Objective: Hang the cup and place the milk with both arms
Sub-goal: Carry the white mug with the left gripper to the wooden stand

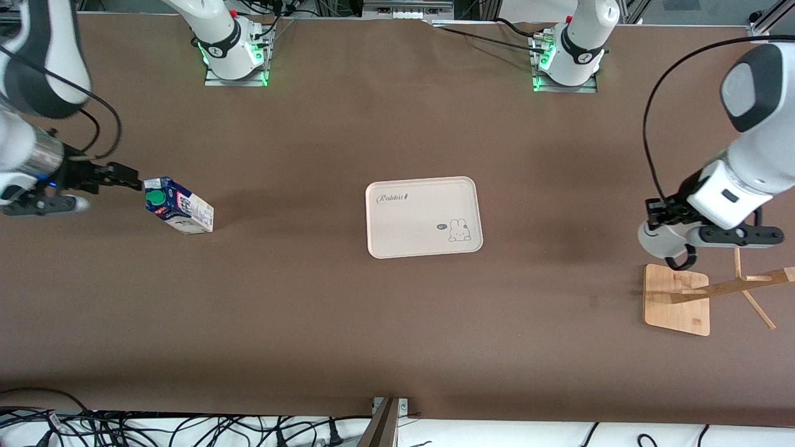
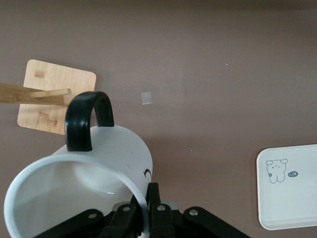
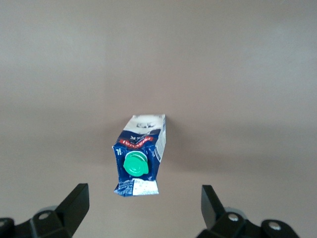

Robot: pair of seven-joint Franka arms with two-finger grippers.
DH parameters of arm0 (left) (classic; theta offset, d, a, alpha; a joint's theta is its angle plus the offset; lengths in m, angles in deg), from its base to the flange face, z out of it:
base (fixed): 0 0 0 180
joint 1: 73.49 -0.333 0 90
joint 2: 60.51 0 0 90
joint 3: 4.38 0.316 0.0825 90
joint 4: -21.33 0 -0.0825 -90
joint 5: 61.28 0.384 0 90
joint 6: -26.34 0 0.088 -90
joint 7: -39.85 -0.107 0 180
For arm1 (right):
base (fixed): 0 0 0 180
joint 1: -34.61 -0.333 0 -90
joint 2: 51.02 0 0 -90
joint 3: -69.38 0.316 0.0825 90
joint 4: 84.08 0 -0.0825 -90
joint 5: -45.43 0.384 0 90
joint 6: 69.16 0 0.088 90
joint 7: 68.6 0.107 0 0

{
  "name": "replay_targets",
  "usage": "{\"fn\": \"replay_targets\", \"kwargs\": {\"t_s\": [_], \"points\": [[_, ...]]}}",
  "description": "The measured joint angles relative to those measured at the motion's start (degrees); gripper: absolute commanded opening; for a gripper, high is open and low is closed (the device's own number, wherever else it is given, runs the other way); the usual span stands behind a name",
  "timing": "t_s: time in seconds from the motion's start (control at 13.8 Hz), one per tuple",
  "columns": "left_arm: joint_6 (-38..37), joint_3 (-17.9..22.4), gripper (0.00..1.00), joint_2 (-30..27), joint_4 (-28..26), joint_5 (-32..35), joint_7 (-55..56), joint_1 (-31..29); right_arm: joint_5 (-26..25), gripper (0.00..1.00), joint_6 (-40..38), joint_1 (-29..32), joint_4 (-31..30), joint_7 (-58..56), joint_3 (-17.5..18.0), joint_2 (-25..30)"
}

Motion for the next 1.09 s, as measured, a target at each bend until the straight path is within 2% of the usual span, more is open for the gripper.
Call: {"fn": "replay_targets", "kwargs": {"t_s": [0.22,0.65,0.8,0.94,1.09], "points": [[0.85,1.43,0.00,1.55,2.13,-1.57,-2.02,-1.31,0.00,1.00,-3.46,0.17,4.97,0.00,0.29,2.55],[0.85,3.22,0.00,7.03,9.38,-1.80,-7.17,-2.63,-0.02,1.00,-14.18,2.55,11.16,0.01,0.53,1.87],[-0.44,3.21,0.00,8.80,11.69,-2.00,-8.13,-2.91,-2.55,1.00,-16.48,3.70,13.21,-0.30,1.28,1.16],[-1.09,3.22,0.00,9.37,12.12,-3.29,-10.78,-3.80,-7.65,1.00,-17.62,5.23,14.57,-0.37,6.10,0.71],[-1.44,3.45,0.00,9.77,12.13,-4.13,-14.04,-5.30,-9.18,1.00,-18.10,9.47,15.18,-0.06,12.94,0.40]]}}
